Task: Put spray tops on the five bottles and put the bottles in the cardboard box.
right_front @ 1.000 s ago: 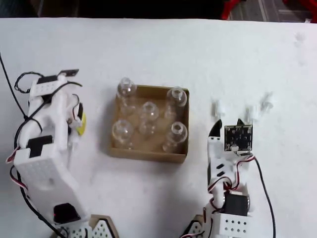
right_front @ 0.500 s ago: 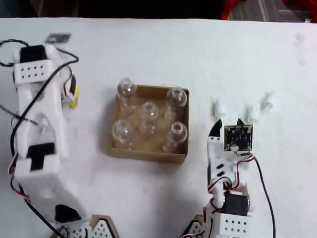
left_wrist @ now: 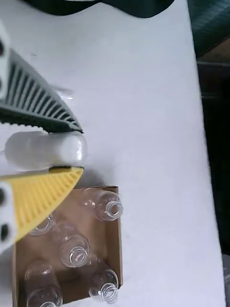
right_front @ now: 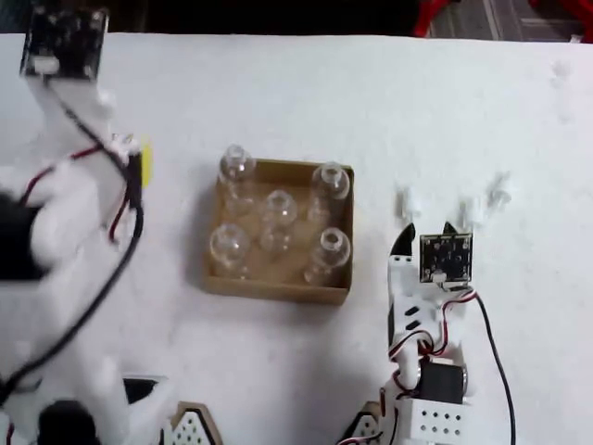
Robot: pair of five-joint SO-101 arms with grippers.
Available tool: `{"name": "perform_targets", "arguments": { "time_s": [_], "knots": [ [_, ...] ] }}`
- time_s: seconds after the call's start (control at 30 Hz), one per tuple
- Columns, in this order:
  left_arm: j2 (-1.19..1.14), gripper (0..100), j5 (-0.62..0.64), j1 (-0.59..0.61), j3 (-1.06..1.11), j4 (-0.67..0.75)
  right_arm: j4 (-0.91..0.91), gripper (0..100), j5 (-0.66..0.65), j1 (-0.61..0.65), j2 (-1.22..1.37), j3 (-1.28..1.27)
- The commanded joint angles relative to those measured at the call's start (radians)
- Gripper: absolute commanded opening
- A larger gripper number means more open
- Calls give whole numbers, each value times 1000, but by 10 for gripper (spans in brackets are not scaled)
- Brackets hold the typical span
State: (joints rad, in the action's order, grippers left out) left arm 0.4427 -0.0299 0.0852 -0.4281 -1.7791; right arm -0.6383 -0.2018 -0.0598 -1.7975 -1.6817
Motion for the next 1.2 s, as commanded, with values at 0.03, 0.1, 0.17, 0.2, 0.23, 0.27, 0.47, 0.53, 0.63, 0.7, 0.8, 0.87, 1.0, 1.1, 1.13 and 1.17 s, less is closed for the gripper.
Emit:
{"name": "perform_targets", "arguments": {
  "time_s": [0.03, 0.1, 0.17, 0.2, 0.23, 0.27, 0.47, 0.53, 0.63, 0.7, 0.8, 0.87, 1.0, 1.1, 1.13, 1.17],
  "knots": [
    [125, 22, 14, 8, -46, 77, 2, 159, -11, -2, -5, -9],
    [133, 22, 29, 10, -46, 141, 2, 159, -11, -2, -5, -9],
    [133, 22, 28, 5, -46, 215, 2, 159, -11, -2, -5, -9],
    [131, 22, 28, 4, -44, 255, 2, 159, -11, -2, -5, -9],
    [131, 22, 28, -4, -44, 296, 1, 159, -11, -2, -5, -9],
    [131, 22, 28, -21, -44, 336, 1, 159, -11, -2, -5, -9],
    [140, 22, 28, -163, 117, 574, 1, 159, -11, -2, -5, -9],
    [140, 23, 28, -180, 207, 700, 2, 159, -11, -2, -5, -9],
    [140, 23, 28, -182, 350, 927, 2, 159, -11, -2, -5, -9],
    [140, 23, 25, -188, 446, 1057, 4, 159, -11, -2, -5, -9],
    [140, 23, 20, -208, 577, 1209, 5, 159, -11, -2, -4, -9],
    [140, 23, 20, -222, 643, 1269, 7, 159, -11, -1, -4, -9],
    [133, 23, 20, -237, 713, 1335, 7, 159, -11, -1, -4, -9],
    [131, 23, 18, -242, 753, 1353, 7, 159, -11, -1, -4, -9],
    [131, 23, 18, -243, 769, 1364, 7, 159, -11, -1, -4, -9],
    [131, 23, 18, -243, 789, 1379, 7, 159, -11, -1, -4, -9]
  ]
}}
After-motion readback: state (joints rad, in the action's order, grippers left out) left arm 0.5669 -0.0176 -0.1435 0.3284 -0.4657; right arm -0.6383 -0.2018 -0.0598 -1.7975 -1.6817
